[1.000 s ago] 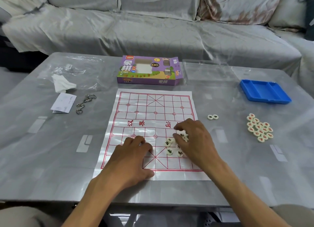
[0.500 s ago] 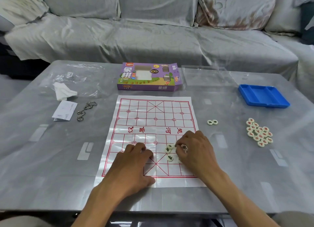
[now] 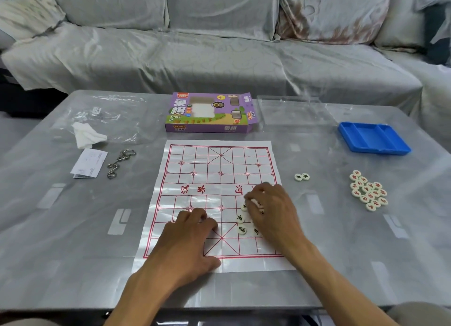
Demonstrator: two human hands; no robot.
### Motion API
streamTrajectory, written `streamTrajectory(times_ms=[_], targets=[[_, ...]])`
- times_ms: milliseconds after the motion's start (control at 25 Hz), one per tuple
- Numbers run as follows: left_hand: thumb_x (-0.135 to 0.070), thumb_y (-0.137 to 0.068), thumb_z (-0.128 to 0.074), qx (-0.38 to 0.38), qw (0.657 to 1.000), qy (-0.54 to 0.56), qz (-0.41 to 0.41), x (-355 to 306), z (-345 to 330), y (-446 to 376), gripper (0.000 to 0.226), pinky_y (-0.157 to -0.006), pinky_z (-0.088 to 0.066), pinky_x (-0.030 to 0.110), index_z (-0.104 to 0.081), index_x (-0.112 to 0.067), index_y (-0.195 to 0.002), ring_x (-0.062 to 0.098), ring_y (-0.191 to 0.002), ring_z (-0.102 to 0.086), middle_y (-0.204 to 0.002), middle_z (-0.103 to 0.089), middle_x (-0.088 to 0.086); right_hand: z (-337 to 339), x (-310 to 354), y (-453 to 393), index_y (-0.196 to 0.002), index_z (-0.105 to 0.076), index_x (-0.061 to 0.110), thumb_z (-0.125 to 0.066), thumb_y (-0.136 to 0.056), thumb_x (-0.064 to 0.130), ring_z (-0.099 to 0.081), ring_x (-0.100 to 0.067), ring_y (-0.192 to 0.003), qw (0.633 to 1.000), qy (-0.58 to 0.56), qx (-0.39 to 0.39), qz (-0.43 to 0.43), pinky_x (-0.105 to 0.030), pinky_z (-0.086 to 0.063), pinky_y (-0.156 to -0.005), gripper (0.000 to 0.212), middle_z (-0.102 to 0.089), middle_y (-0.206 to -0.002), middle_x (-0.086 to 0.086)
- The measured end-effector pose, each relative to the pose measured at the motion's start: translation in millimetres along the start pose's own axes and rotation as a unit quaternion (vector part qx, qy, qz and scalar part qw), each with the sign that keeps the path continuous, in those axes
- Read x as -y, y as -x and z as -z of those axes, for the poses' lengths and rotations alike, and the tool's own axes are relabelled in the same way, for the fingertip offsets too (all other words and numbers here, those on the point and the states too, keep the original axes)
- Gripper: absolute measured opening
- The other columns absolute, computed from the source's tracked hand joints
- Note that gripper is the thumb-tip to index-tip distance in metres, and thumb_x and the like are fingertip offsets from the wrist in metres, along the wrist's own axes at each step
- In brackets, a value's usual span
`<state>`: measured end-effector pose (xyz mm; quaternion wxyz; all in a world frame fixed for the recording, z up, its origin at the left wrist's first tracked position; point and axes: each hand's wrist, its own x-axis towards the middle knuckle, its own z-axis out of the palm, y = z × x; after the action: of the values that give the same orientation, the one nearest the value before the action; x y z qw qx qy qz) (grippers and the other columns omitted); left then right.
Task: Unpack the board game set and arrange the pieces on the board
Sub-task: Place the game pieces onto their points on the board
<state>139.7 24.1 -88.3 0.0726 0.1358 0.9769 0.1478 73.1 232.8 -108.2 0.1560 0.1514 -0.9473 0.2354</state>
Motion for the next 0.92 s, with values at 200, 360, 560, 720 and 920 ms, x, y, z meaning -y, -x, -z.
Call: streamTrajectory(times_ms=[200, 360, 560, 720, 920], targets=[[-0.06, -0.074, -0.061, 0.002, 1.0, 0.007, -0.001, 0, 0, 1, 0.06, -0.099, -0.036, 0.029, -0.042, -0.042, -0.127, 0.009, -0.125, -0.032, -0.136, -0.032, -0.019, 40, -69, -35, -0.137, -0.047, 0.024, -0.047, -0.096, 0.019, -0.043, -0.029, -0.126, 0.978, 0.113, 0.059, -0.166, -0.043, -0.04, -0.102, 0.041, -0.043, -0.145, -0.001], [-0.061, -0.073, -0.062, 0.003, 1.0, 0.009, 0.0, -1, 1, 0, 0.06, -0.1, -0.036, 0.028, -0.042, -0.042, -0.127, 0.008, -0.125, -0.032, -0.137, -0.032, -0.02, 39, -98, -32, -0.119, -0.064, 0.018, -0.046, -0.099, 0.02, -0.052, -0.026, -0.104, 0.979, 0.123, 0.093, -0.135, -0.035, -0.042, -0.083, 0.027, -0.06, -0.123, -0.003], [-0.062, -0.074, -0.061, 0.006, 1.0, 0.005, 0.003, -1, 2, 0, 0.061, -0.101, -0.036, 0.029, -0.041, -0.042, -0.129, 0.008, -0.126, -0.032, -0.138, -0.031, -0.02, 33, -97, -31, -0.11, -0.066, 0.011, -0.046, -0.098, 0.014, -0.055, -0.023, -0.094, 0.98, 0.109, 0.061, -0.155, -0.034, -0.047, -0.079, 0.024, -0.06, -0.107, -0.006], [-0.062, -0.074, -0.062, 0.002, 1.0, 0.006, 0.005, -2, 2, 2, 0.061, -0.101, -0.036, 0.029, -0.042, -0.041, -0.128, 0.008, -0.125, -0.033, -0.137, -0.032, -0.019, 37, -62, -25, -0.108, -0.064, 0.016, -0.055, -0.095, 0.022, -0.054, -0.02, -0.094, 0.987, 0.068, 0.0, -0.147, -0.033, -0.044, -0.081, 0.017, -0.065, -0.101, -0.001], [-0.061, -0.075, -0.063, -0.002, 1.0, -0.004, 0.005, -3, 2, 0, 0.062, -0.103, -0.037, 0.031, -0.043, -0.04, -0.13, 0.011, -0.127, -0.034, -0.14, -0.033, -0.017, 8, 22, -7, -0.085, -0.069, 0.021, -0.072, -0.085, 0.027, -0.051, -0.015, -0.083, 0.999, -0.022, 0.04, 0.027, -0.029, -0.041, -0.073, 0.006, -0.066, -0.084, 0.009]])
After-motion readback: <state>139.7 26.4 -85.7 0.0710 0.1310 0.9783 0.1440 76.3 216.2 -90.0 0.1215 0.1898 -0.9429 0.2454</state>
